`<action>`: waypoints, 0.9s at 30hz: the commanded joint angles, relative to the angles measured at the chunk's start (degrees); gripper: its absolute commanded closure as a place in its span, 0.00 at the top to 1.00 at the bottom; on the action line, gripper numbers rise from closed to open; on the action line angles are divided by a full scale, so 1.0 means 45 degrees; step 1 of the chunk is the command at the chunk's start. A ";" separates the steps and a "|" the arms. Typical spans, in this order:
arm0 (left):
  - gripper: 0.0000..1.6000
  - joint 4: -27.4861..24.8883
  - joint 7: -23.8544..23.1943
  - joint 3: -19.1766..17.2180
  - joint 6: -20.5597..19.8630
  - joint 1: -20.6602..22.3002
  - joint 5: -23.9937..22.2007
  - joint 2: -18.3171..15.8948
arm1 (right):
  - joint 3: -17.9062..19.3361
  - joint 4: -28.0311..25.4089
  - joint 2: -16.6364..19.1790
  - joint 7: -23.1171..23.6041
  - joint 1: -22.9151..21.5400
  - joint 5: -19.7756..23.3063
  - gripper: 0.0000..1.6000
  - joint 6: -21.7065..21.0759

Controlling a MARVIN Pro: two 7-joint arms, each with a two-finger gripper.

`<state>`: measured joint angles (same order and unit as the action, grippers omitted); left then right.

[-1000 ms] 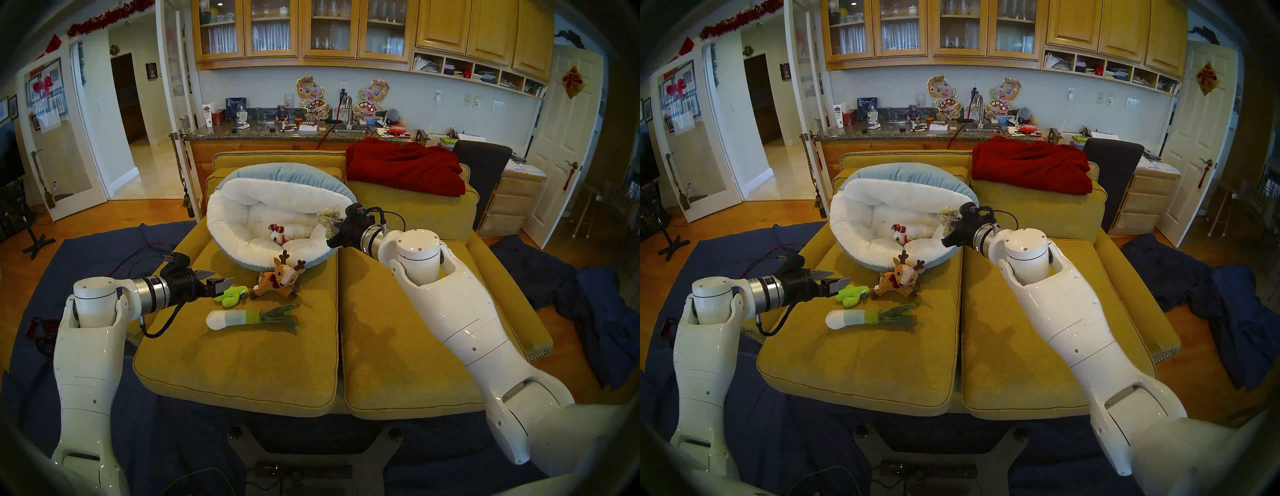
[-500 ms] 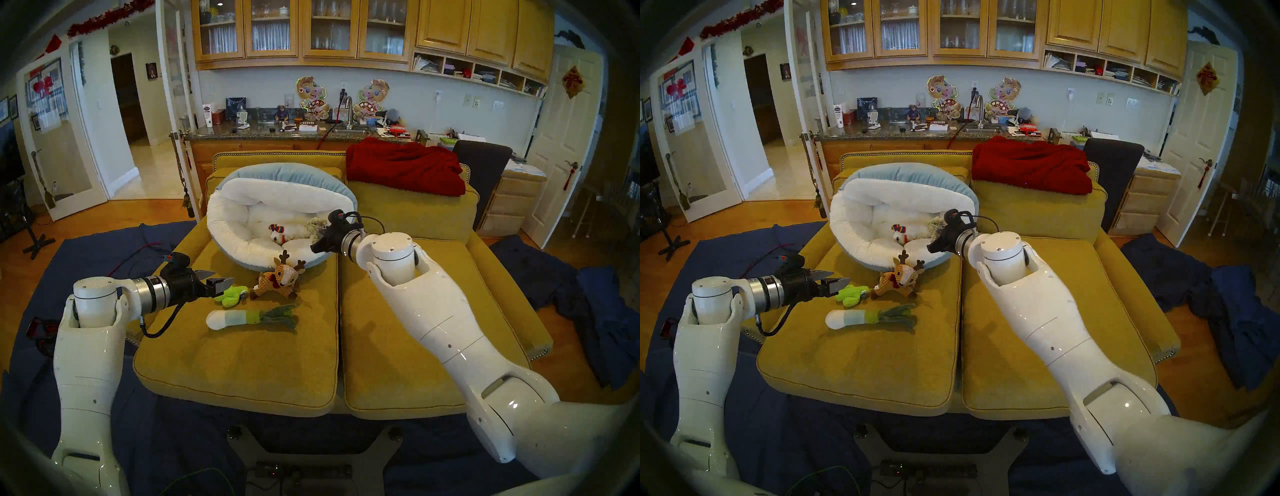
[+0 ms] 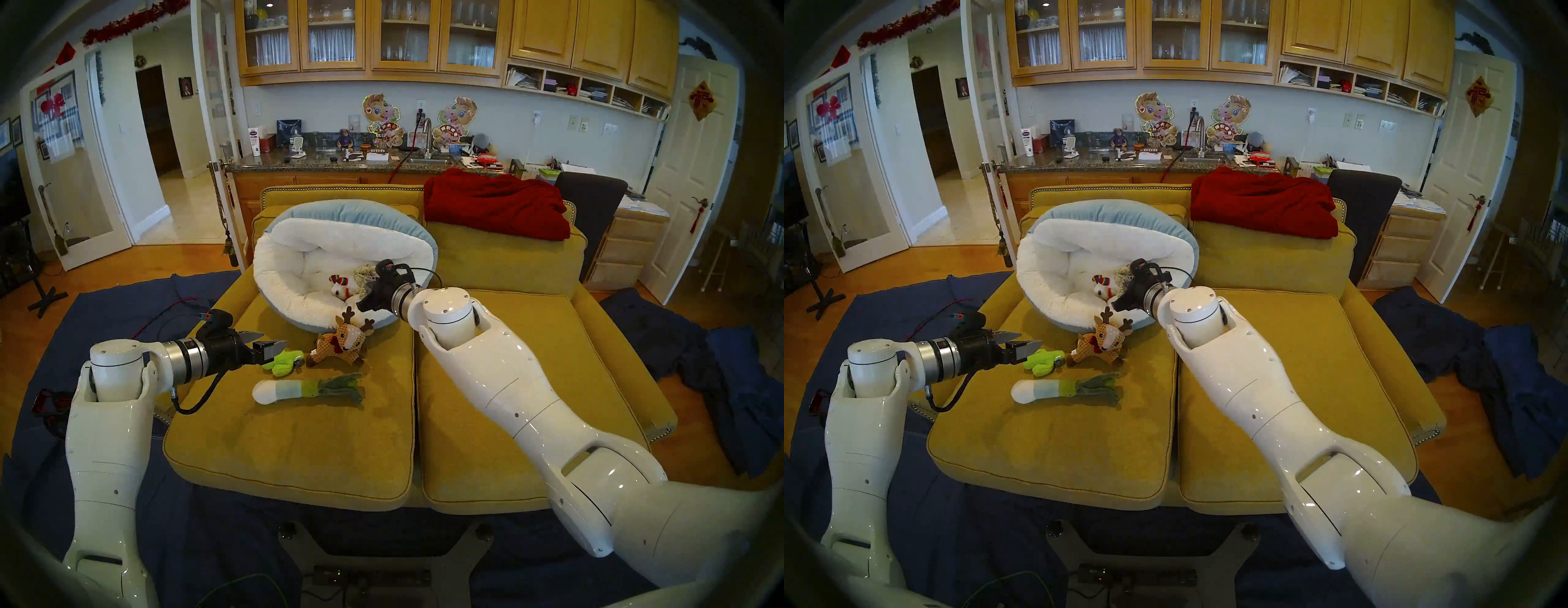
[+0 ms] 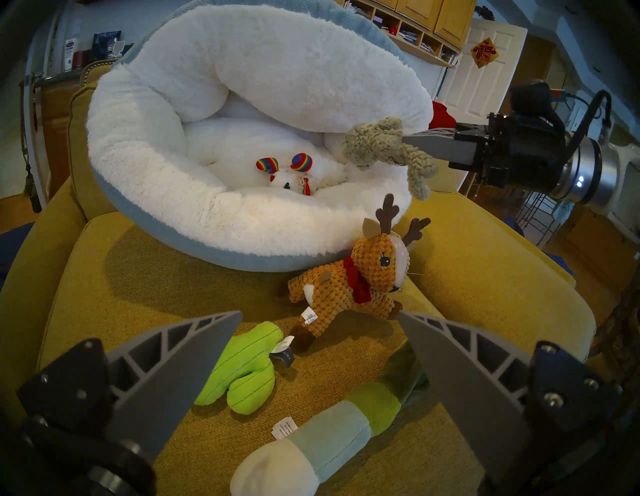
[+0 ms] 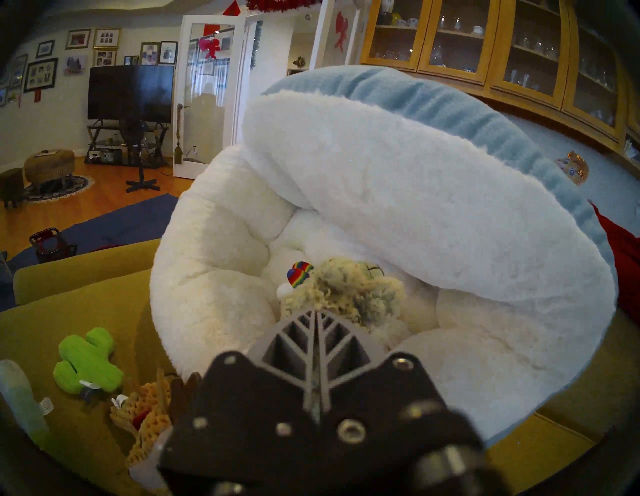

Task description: Put toys into dog bed

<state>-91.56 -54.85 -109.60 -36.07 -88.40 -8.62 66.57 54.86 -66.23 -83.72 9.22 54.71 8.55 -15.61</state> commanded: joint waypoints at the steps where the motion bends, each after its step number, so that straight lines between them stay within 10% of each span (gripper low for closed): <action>1: 1.00 -0.0299 -0.0031 -0.0052 0.0040 0.0338 -0.0094 -0.0040 | -0.0068 0.0799 -0.0649 -0.0317 -0.1357 -0.0458 0.00 0.1149; 27: 1.00 -0.0275 -0.0031 -0.0046 0.0051 0.0326 -0.0082 -0.0046 | -0.0218 0.5205 -0.2125 -0.0774 -0.3340 -0.1830 0.00 0.3210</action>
<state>-91.53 -54.85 -109.60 -36.07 -88.40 -8.61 66.56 53.78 -43.91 -90.35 6.20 45.88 1.37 -4.29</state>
